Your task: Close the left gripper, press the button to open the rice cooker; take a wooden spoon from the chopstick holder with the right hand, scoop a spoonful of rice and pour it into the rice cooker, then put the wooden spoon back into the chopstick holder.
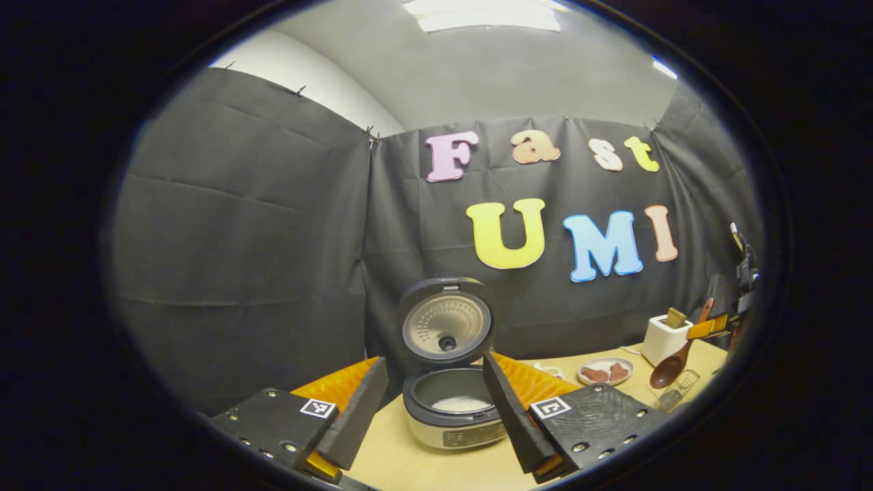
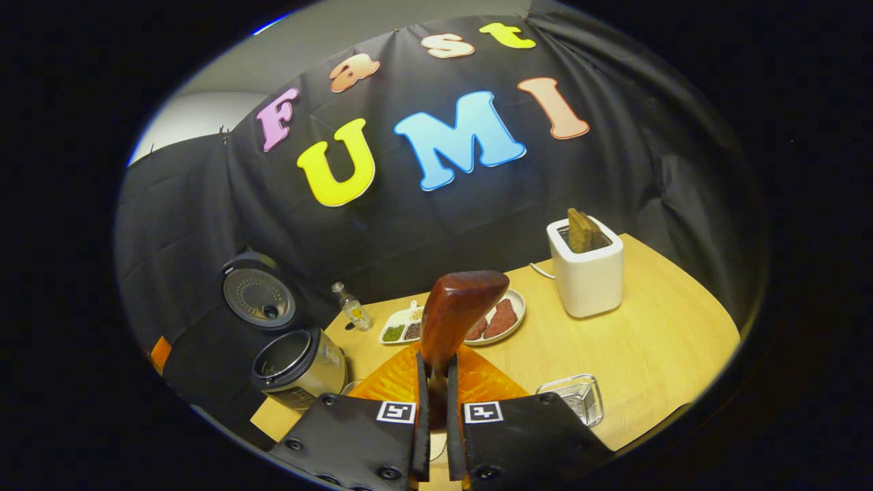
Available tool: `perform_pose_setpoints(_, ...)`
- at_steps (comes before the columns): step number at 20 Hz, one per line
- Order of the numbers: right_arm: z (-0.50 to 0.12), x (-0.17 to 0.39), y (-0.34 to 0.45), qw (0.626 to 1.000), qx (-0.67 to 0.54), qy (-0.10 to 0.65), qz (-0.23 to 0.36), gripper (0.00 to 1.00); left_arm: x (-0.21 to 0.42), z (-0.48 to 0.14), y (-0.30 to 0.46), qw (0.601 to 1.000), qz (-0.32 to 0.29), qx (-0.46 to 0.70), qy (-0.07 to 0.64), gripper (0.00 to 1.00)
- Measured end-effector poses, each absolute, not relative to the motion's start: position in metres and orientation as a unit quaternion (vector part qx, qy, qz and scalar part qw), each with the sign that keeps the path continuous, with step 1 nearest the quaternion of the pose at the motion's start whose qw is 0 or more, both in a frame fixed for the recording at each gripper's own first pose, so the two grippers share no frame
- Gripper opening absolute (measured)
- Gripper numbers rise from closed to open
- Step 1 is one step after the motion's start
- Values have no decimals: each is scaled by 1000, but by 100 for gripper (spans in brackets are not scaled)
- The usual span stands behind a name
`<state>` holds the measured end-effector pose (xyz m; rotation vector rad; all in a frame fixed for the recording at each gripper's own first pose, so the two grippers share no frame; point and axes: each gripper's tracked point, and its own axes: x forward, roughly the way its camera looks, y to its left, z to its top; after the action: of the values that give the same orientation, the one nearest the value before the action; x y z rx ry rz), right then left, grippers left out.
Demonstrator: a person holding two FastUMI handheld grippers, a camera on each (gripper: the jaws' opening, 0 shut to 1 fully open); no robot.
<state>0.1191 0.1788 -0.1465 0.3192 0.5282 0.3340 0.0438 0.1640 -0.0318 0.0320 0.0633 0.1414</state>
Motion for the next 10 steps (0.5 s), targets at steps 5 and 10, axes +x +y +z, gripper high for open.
perform_pose_setpoints(5,-173,121,214,943,99,267,173,12,55,-51,189,996,78,7,47,88)
perform_pose_setpoints(10,-205,125,237,951,-7,261,165,12,64,-63,211,995,85,10,57,84)
